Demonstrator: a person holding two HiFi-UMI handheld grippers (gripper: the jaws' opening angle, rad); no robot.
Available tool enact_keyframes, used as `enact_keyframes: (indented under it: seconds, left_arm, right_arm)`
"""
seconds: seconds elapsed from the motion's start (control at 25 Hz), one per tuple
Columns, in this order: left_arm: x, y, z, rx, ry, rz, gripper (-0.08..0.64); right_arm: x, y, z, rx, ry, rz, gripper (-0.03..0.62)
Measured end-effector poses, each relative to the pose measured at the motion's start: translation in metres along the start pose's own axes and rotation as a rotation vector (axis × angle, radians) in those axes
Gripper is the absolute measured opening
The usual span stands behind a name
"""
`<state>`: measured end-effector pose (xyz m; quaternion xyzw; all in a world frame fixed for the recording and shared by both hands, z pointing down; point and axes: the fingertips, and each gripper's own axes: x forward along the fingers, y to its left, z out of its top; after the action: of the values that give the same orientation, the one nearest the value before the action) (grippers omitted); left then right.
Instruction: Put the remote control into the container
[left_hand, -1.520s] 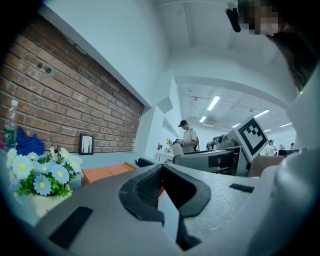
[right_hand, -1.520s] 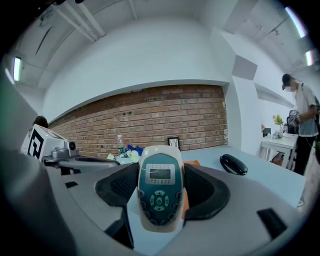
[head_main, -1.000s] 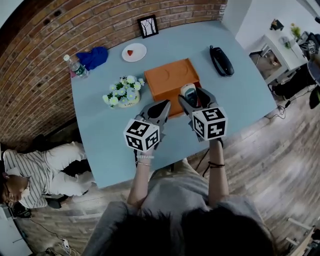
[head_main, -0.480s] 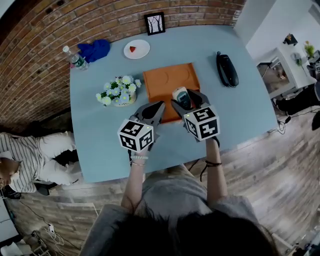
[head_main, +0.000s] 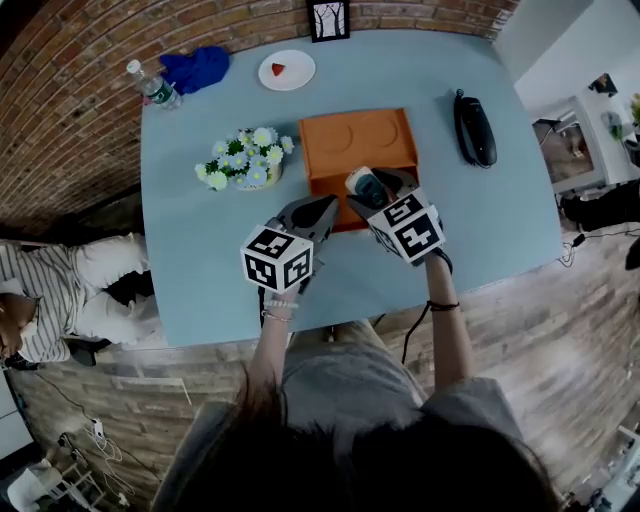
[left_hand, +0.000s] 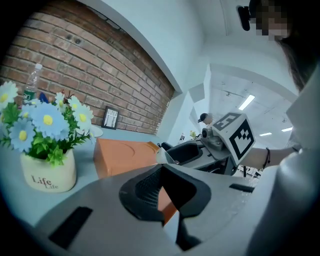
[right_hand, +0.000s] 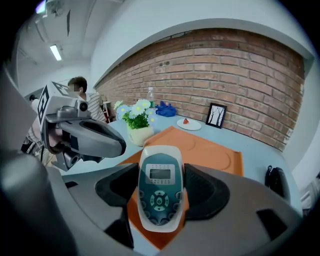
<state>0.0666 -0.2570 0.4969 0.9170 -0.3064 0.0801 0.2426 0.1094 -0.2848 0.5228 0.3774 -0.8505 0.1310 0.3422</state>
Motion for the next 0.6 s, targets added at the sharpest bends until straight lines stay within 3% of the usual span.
enact_keyframes:
  seconds: [0.6]
  left_arm:
    - [0.010, 0.009, -0.025, -0.075, 0.037, 0.010, 0.003]
  right_arm:
    - [0.042, 0.009, -0.046, -0.060, 0.226, 0.133, 0.287]
